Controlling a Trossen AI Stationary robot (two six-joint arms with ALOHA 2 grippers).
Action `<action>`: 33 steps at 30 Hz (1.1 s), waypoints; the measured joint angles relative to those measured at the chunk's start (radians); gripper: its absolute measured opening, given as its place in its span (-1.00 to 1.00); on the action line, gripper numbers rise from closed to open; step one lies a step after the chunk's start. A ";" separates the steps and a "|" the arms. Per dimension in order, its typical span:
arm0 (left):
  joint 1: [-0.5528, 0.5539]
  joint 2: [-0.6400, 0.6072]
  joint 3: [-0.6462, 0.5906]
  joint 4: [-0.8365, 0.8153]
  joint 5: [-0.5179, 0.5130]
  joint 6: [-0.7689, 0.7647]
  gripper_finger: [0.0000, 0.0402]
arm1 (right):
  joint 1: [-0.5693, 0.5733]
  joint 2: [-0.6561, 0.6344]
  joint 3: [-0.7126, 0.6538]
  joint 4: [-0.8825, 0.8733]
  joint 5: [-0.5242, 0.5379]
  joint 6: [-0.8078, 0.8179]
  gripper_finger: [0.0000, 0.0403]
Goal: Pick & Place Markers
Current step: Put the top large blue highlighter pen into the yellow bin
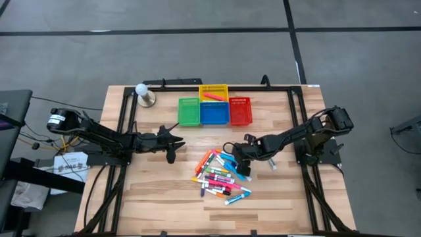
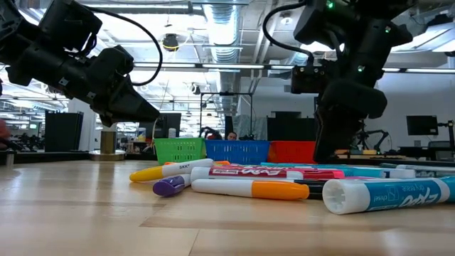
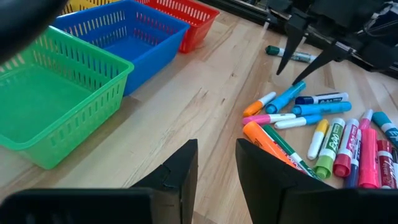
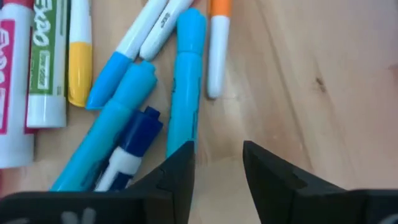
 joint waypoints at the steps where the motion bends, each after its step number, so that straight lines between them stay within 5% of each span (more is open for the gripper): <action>1: 0.000 0.000 0.000 0.000 0.000 0.000 -0.46 | 0.000 0.000 0.000 0.003 -0.007 0.000 -0.33; 19: 0.000 0.000 0.000 0.000 0.000 0.007 -0.46 | 0.015 0.000 0.001 -0.004 -0.011 0.004 0.04; 33: 0.000 0.000 0.000 0.000 0.000 0.008 -0.46 | 0.009 -0.003 0.001 -0.004 -0.025 0.033 -0.01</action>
